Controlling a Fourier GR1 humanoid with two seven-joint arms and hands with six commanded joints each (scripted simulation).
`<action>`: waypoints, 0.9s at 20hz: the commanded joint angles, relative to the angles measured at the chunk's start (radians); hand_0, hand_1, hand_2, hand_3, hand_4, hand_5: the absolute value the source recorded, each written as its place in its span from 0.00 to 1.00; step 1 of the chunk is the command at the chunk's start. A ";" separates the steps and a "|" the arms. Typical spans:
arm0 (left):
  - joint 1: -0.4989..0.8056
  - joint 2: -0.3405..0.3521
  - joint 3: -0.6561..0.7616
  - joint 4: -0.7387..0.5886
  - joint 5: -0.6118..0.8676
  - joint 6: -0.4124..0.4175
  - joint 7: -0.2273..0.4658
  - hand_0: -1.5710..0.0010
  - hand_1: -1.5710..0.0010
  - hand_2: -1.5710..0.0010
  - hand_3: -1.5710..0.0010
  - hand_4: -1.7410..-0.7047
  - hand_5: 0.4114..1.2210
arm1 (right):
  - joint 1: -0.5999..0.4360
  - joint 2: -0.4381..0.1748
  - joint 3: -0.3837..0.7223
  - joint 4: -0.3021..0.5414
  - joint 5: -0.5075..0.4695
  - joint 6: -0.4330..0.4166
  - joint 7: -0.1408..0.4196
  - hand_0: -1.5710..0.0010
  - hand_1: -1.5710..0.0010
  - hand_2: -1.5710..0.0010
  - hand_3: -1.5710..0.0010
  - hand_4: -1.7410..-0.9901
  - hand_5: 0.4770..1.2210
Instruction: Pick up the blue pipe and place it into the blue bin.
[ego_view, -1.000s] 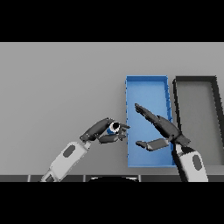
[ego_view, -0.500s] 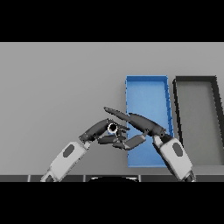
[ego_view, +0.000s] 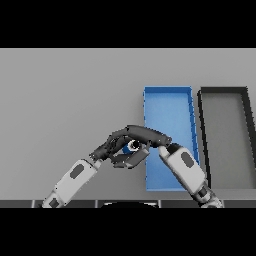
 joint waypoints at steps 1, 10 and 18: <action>0.013 -0.006 0.010 -0.010 0.001 0.005 -0.034 0.51 0.55 0.56 0.63 0.20 1.00 | -0.005 0.011 0.005 0.004 -0.015 0.000 -0.003 0.43 0.44 0.42 0.51 0.34 0.10; 0.034 -0.069 0.048 0.017 0.069 0.024 -0.125 0.07 0.07 0.13 0.08 0.03 1.00 | 0.010 0.025 0.027 0.020 0.003 0.018 -0.077 0.06 0.06 0.06 0.08 0.38 0.83; 0.005 0.006 0.018 0.018 -0.036 -0.033 -0.189 0.62 0.65 0.68 0.65 0.51 1.00 | 0.033 0.030 0.027 -0.005 -0.040 -0.006 -0.060 0.01 0.01 0.01 0.01 0.33 0.97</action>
